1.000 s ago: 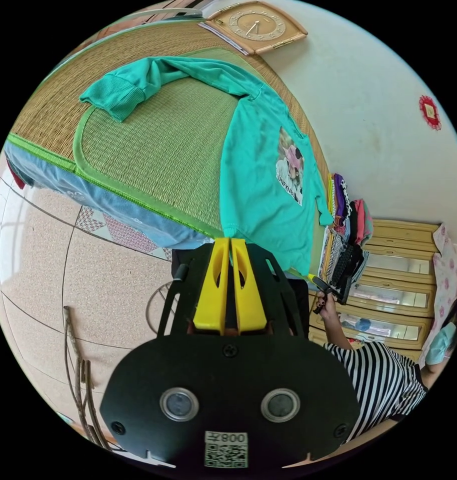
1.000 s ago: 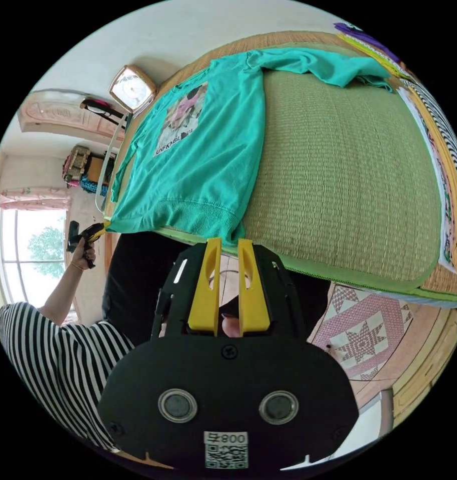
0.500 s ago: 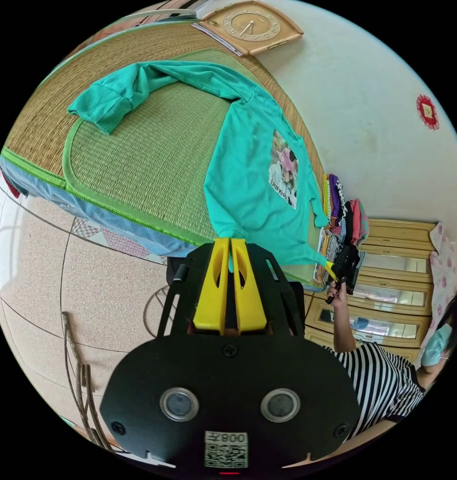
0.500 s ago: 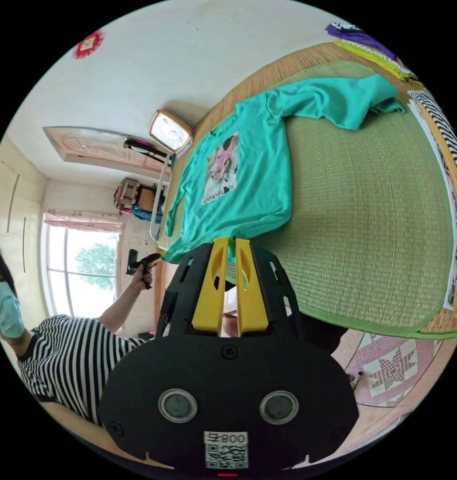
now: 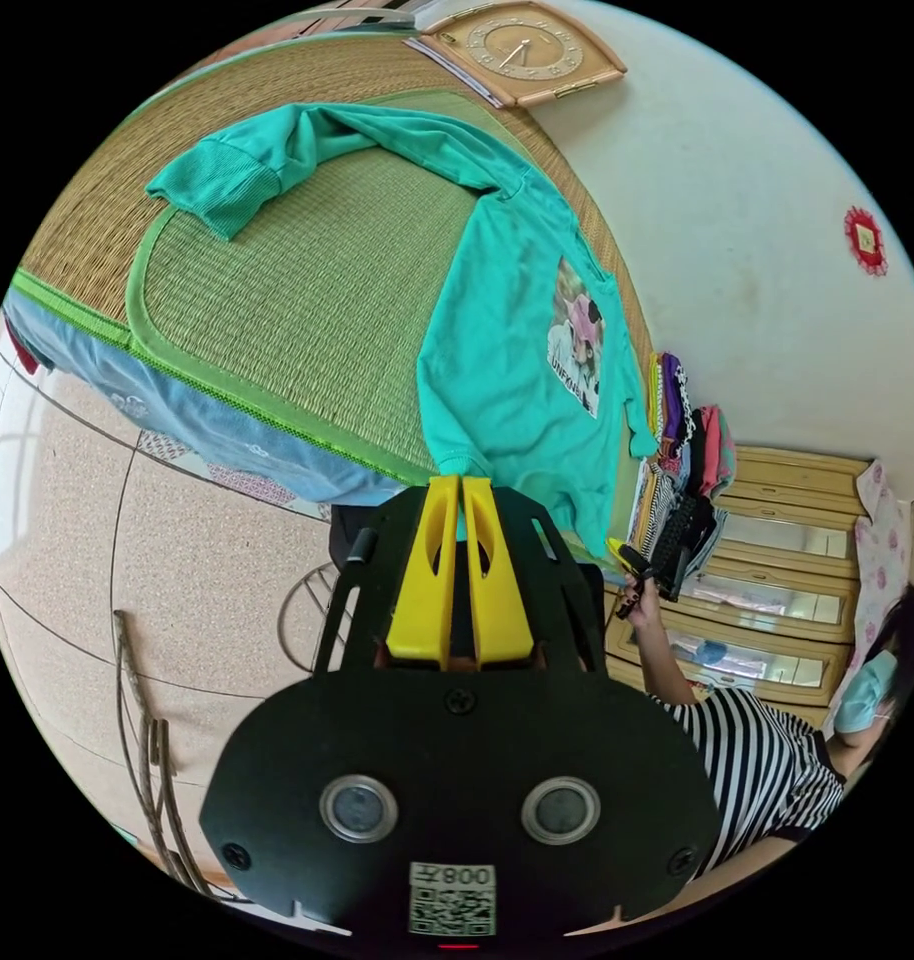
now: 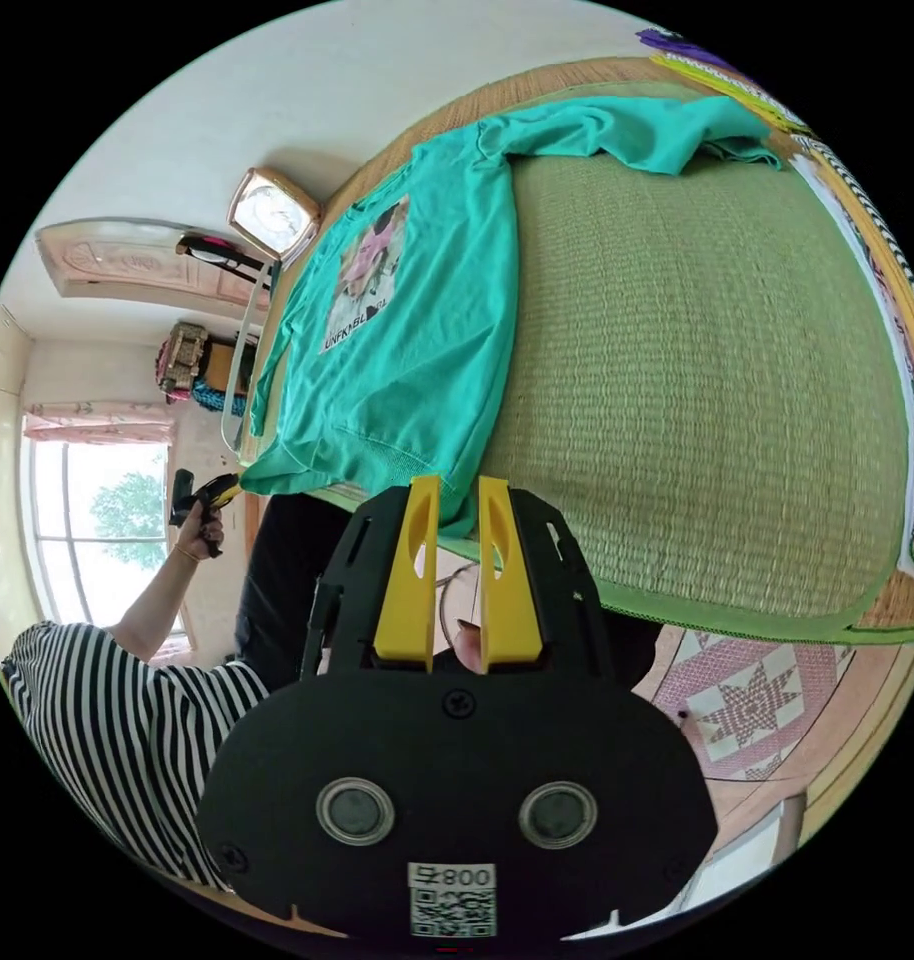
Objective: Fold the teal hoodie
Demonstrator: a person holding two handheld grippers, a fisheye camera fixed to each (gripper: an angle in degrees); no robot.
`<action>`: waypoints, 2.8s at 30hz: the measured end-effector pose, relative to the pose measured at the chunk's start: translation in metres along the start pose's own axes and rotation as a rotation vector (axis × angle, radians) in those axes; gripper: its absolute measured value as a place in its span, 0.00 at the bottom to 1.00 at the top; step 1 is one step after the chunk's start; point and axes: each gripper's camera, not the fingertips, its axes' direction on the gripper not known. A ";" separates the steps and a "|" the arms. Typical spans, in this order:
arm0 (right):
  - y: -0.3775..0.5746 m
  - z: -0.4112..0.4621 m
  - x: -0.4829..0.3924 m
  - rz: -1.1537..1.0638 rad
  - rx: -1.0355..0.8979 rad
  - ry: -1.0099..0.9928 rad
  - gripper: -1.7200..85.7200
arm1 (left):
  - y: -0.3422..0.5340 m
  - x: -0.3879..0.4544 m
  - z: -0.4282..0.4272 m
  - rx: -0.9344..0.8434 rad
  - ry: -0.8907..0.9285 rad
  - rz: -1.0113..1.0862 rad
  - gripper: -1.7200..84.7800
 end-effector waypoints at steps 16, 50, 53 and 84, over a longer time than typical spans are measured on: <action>-0.051 -0.084 0.013 -0.050 -0.087 -0.352 0.03 | 0.011 0.042 -0.047 0.004 0.012 0.194 0.02; -0.031 0.159 -0.036 -0.168 -0.142 0.294 0.02 | 0.016 0.196 0.007 -0.080 -0.258 0.289 0.02; -0.026 0.168 -0.035 -0.156 -0.128 0.264 0.02 | 0.012 0.205 0.024 -0.182 -0.310 0.263 0.02; -0.291 0.164 -0.073 -0.198 0.163 0.354 0.02 | -0.131 0.409 0.074 0.163 -0.407 0.280 0.02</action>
